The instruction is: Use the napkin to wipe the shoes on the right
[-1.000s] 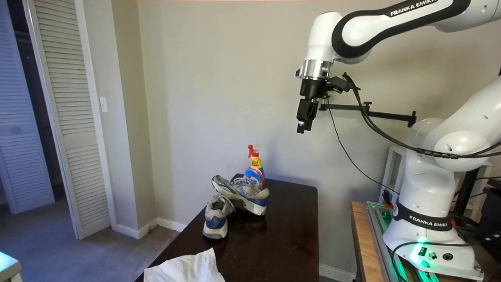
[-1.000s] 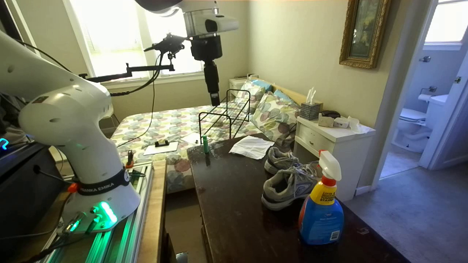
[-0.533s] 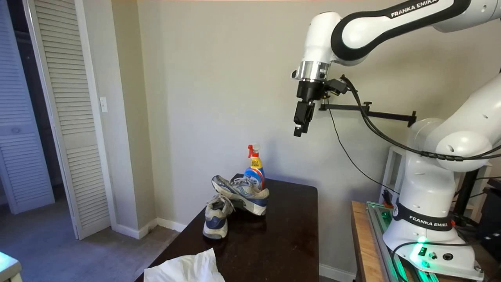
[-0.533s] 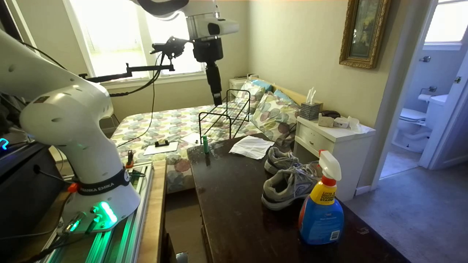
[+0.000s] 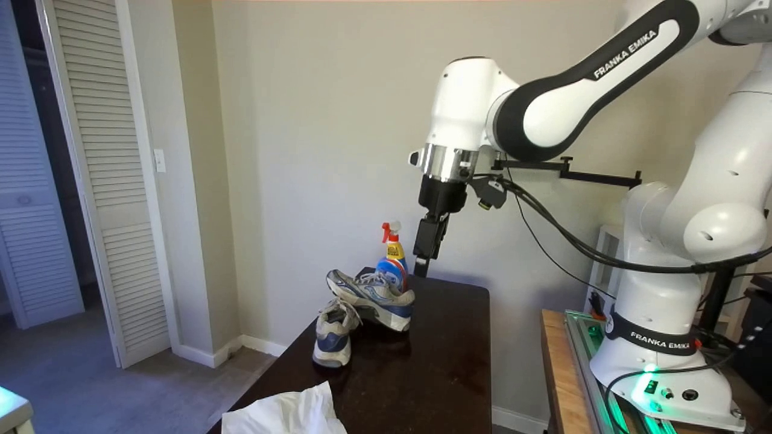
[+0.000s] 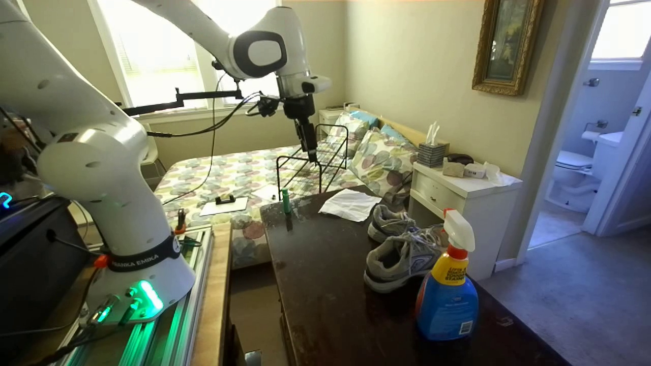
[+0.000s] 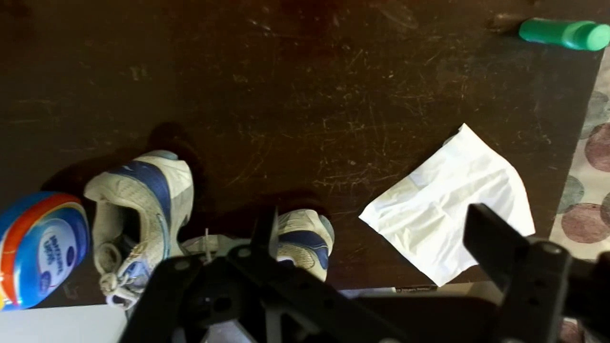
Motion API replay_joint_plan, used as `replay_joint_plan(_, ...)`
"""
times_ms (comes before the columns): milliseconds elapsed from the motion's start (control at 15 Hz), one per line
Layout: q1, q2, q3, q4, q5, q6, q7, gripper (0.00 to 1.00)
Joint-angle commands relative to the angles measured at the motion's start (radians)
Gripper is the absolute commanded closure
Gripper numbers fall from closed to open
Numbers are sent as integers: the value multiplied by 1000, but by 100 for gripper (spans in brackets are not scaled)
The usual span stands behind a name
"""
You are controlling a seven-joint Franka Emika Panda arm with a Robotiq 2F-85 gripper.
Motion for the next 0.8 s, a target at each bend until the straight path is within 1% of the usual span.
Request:
replay_joint_plan(0,-21,254,89,140,-121,94,183,0)
replay_joint_plan(67,-24,309,106,176,-174,88,240,0)
replay_joint_plan(133,-16,365,111,216,-225,48,285,0)
replay_joint_plan(200,27,222,57,106,-141,75,195,0)
replay_joint_plan(267,34,271,61,136,-171,74,230,0)
replay_joint_plan(400,42,335,55,176,-191,75,251,0)
replay_joint_plan(667,40,354,51,193,-193,74,250,0)
replay_joint_plan(733,46,354,48,187,-207,102,258,0)
